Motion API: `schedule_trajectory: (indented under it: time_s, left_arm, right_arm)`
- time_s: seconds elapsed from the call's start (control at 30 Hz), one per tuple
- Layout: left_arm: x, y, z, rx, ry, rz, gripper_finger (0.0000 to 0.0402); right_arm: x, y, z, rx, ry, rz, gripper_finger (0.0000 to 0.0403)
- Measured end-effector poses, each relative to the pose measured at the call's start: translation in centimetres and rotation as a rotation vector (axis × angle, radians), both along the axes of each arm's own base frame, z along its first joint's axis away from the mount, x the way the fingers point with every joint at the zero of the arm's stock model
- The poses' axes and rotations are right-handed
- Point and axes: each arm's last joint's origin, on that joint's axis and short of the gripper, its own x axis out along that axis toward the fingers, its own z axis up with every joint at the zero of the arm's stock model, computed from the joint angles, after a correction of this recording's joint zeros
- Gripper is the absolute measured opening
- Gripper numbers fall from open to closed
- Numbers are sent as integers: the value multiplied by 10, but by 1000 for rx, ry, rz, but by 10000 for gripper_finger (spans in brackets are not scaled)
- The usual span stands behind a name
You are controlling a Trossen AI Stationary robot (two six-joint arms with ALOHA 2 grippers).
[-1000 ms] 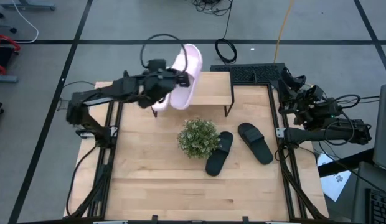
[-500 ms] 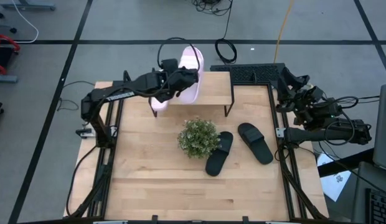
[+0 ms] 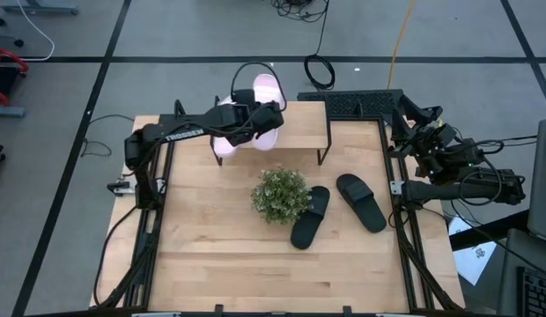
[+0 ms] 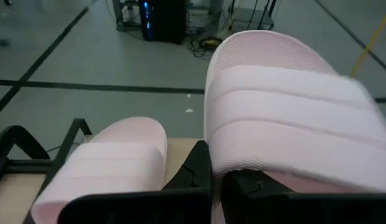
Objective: Pick and place slides into the shelf
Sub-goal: Put the pink slides on the shelf
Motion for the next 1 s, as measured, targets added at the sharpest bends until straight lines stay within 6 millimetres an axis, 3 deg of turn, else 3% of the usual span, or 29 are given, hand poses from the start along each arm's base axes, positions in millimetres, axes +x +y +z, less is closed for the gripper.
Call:
schedule_trajectory:
  time_s: [0.4, 1.0]
  left_arm:
    - [6, 16, -30, -74, 120, 24, 0]
    - [2, 15, -42, -134, 205, -16, 0]
  right_arm:
    - [1, 0, 0, -18, 24, -19, 196]
    - [0, 0, 0, -40, 37, -42, 196]
